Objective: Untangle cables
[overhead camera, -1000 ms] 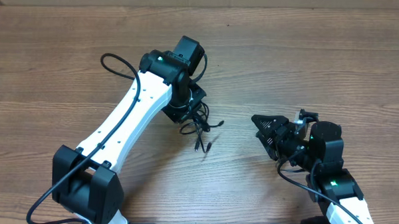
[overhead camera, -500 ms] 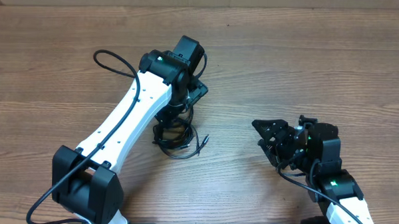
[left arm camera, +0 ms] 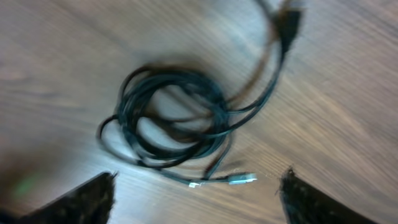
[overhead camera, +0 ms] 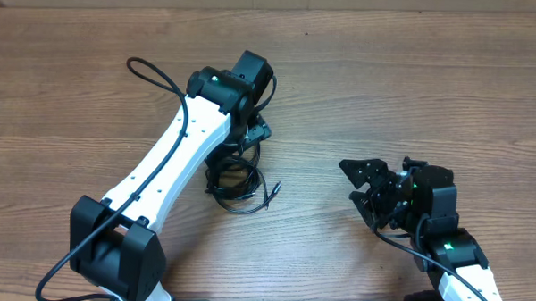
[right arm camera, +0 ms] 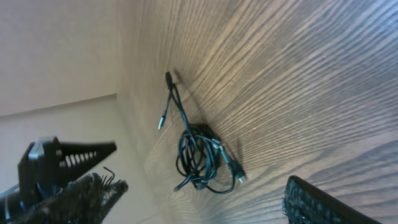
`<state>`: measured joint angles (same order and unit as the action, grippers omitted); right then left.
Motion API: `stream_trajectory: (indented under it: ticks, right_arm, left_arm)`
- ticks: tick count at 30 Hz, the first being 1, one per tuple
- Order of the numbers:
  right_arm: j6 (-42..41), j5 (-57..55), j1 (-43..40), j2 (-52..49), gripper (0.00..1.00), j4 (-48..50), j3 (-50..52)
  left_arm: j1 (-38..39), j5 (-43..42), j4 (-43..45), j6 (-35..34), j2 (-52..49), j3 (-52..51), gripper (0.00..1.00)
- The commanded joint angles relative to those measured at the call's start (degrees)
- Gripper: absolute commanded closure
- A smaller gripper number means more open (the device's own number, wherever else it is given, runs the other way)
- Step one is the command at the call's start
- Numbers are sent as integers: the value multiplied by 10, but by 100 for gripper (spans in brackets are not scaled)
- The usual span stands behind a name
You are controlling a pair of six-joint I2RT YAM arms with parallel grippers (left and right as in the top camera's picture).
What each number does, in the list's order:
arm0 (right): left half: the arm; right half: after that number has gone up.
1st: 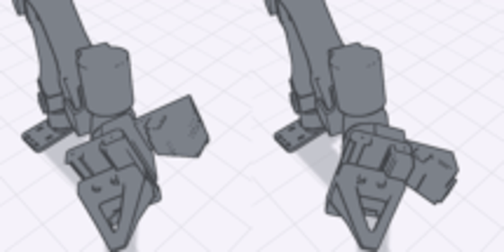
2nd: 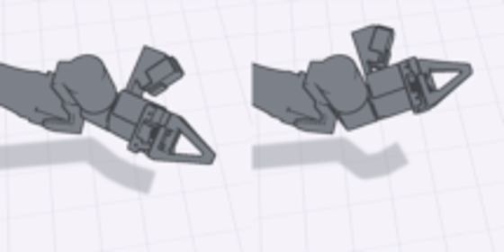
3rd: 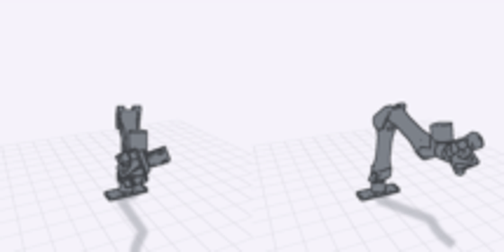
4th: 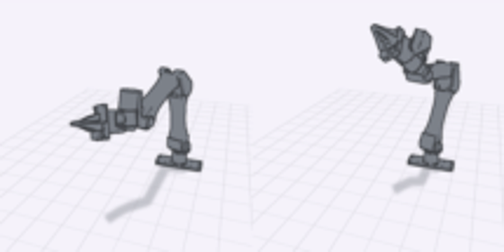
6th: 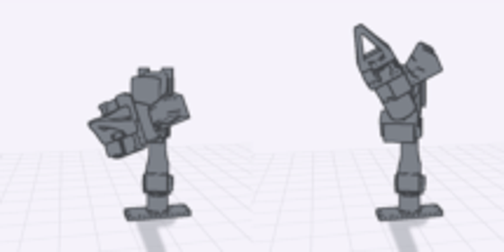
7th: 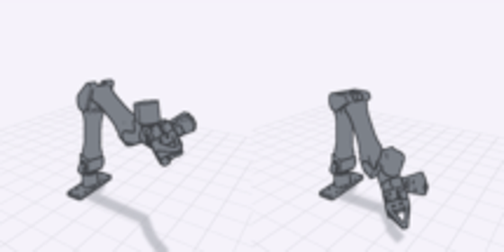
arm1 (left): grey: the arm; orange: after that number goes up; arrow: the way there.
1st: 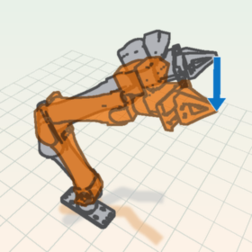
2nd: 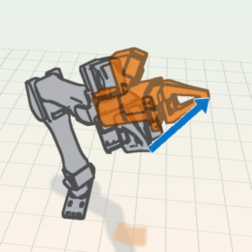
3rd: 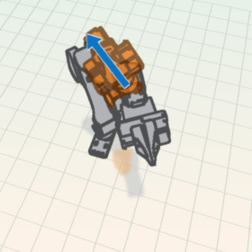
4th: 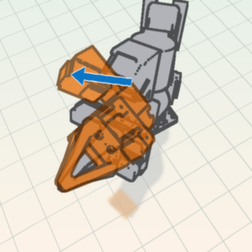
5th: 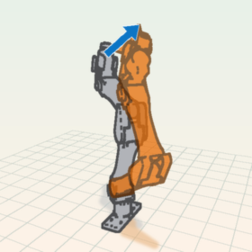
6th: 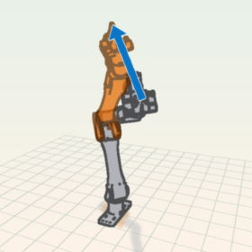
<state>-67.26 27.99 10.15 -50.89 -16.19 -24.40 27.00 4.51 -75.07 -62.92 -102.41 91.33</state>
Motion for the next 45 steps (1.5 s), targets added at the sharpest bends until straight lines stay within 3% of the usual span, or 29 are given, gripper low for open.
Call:
stream_trajectory:
  ticks: [1,3,6,9,11,15,19,24,26,28,29,34,39,45]
  right_arm:
    - [3,-14,1,1,6,-6,3]
    - [3,-14,1,1,3,-13,3]
    - [3,-14,1,1,2,-14,3]
    - [3,-13,1,1,2,-21,3]
    - [3,-13,1,1,1,-32,3]
    - [3,-14,1,1,0,-72,3]
    - [3,-20,1,0,0,-84,3]
    - [3,-49,1,0,0,-84,3]
    - [3,-48,1,0,0,-84,3]
    - [3,-45,1,0,0,-84,3]
    - [3,-44,1,0,0,-84,3]
    - [3,-44,1,0,0,-86,3]
    - [3,-77,1,0,0,-86,3]
    - [3,-85,1,0,0,-86,3]
  left_arm:
    - [4,-5,-43,-124,19,13,18]
    - [4,-5,-71,-200,19,9,16]
    - [4,-10,-92,-299,19,-7,1]
    - [3,17,-68,-296,19,-23,0]
    - [3,73,-42,-225,19,-26,1]
    - [3,189,22,76,19,-28,0]
    - [3,262,40,291,19,-28,0]
    - [0,232,66,399,19,-42,1]
    - [-14,147,104,529,18,-57,4]
    - [-42,31,122,681,17,-75,23]
    - [-57,0,124,715,16,-83,19]
    - [-160,-39,126,748,16,-110,17]
    - [-223,-238,128,912,16,-134,11]
    - [-212,-268,194,925,15,-192,7]
